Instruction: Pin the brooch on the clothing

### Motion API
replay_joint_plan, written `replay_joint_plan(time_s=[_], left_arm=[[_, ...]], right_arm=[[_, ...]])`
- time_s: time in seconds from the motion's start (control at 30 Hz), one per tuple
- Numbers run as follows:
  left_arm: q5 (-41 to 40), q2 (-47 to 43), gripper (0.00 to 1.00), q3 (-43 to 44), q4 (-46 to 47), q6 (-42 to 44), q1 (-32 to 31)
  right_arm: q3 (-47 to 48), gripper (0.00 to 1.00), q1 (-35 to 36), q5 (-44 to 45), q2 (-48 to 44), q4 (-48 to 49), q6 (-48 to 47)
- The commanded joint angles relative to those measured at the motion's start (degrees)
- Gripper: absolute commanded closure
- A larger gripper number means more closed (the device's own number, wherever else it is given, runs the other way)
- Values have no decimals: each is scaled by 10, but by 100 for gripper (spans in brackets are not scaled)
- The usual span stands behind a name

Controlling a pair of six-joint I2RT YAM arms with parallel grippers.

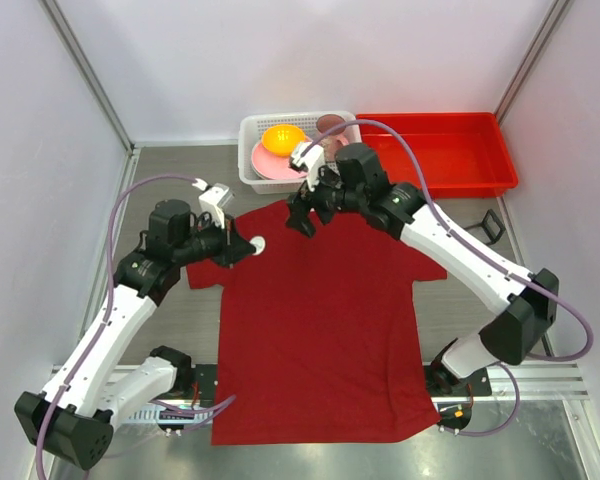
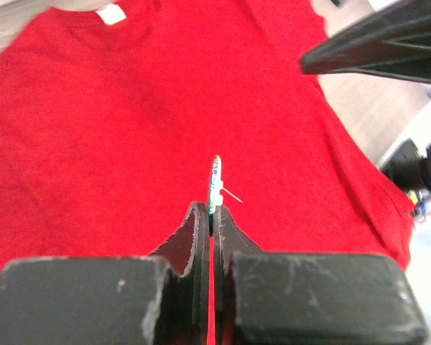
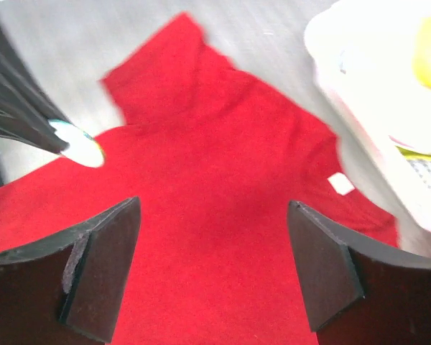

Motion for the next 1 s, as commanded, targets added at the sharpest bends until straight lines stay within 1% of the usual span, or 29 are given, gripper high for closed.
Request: replay_joint_plan(time_s=[0.0,0.07,0.13,0.2,0.23,0.27,0.3,0.4,0.43,0.5,0.53,0.57,0.63,0.67,0.7,0.77,0.8,0.87,0.9,0.97], left_arm=[[-137,-5,100,-1,72,-78,15],[-156,26,100,18,47,-94,24],[-161,41,100,23,37,-95,33],[-184,48,100,19,23,-106,60],[-180,50,100,16,15,-117,75],[-173,57,100,10,2,-114,94],[-188,61,100,8,-12,-109,95],[-210,69,100,-21,-12,-122,95],[-212,71,100,-28,-8,-138,95],[-200,80,100,-38,-1,-160,94],[-200,83,100,-44,5,-164,94],[-204,86,100,-49,15,-169,94],[-217,103,100,-52,20,-173,94],[-232,107,100,-55,25,-178,94],[-243,112,100,-55,28,-196,94],[-250,127,100,-49,25,-209,93],[-255,132,100,-48,25,-219,93],[-270,140,100,-50,24,-219,93],[-273,140,100,-53,24,-213,93],[-284,149,100,-52,16,-208,90]], right_arm=[[-47,11,-1,173,-76,143,10],[-42,11,-1,147,-76,117,-5],[-11,11,-1,138,-47,60,22],[8,16,-1,169,-8,30,67],[17,18,-1,170,5,16,115],[24,18,0,169,16,5,129],[21,18,12,179,29,3,144],[2,20,42,264,63,35,176],[3,21,47,277,86,39,182],[4,20,60,301,105,57,191],[18,20,74,316,120,62,187],[32,20,78,350,151,60,196],[66,21,79,355,182,62,210],[78,21,79,360,213,61,240],[104,26,79,356,225,47,252],[119,31,82,354,251,35,270],[120,36,82,358,255,36,283],[109,42,83,368,268,45,305],[108,42,84,374,282,44,333],[113,44,85,376,294,26,358]])
